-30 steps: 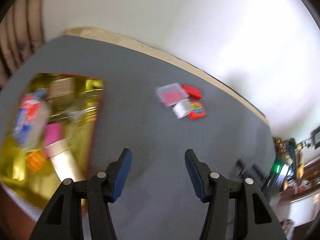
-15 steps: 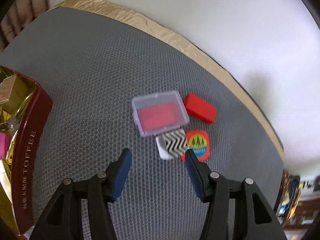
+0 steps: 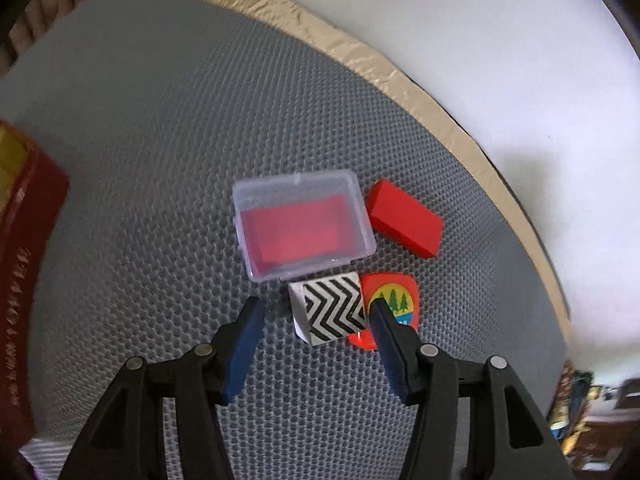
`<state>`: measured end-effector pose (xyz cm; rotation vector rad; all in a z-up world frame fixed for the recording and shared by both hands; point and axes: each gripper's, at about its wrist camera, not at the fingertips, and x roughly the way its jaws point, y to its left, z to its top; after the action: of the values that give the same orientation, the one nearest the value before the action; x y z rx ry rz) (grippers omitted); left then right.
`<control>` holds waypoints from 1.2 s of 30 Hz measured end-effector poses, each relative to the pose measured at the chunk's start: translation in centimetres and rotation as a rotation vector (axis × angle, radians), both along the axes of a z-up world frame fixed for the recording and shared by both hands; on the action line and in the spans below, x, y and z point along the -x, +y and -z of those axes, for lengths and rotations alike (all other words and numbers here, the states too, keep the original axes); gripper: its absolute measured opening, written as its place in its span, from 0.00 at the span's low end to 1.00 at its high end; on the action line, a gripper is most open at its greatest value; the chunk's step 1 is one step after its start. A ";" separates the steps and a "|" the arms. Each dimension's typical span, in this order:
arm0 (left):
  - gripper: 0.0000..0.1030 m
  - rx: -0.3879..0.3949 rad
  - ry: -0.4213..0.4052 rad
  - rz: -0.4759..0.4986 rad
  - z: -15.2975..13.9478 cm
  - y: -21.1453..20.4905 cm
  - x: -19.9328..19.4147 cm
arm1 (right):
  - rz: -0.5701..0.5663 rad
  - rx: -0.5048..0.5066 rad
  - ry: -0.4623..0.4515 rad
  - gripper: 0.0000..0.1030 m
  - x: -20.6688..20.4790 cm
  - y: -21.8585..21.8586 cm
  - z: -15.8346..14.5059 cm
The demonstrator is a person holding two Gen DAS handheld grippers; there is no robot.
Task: Organize rigid objects
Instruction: 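Move the left gripper to the black-and-white chevron block and grasp it, then drop chevron block into tin with left gripper while right gripper approaches orange tape measure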
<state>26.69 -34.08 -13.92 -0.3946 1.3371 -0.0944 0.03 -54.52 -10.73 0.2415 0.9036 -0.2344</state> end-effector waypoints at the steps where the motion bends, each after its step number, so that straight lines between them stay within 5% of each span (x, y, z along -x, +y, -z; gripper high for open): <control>1: 0.35 0.020 -0.010 -0.004 0.0 0.2 0.1 | 0.001 0.000 0.000 0.80 0.0 0.0 0.0; 10: 0.32 0.049 -0.057 -0.002 -1.2 2.6 3.0 | 0.008 -0.006 0.007 0.80 0.0 -0.4 0.1; 22: 0.32 0.036 -0.151 0.200 -5.0 8.0 14.7 | -0.042 0.010 0.005 0.80 -1.4 0.7 -0.3; 28: 0.32 0.005 -0.245 0.221 -8.3 11.6 19.0 | -0.205 -0.047 -0.027 0.80 -7.8 4.6 -2.5; 36: 0.32 -0.041 -0.337 0.147 -11.4 16.7 19.9 | -0.271 -0.032 0.034 0.79 -15.0 8.2 -1.1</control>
<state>6.83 -17.33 -2.53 -0.2324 1.0313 -0.2446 15.05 -46.35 -9.65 0.1428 0.9639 0.0275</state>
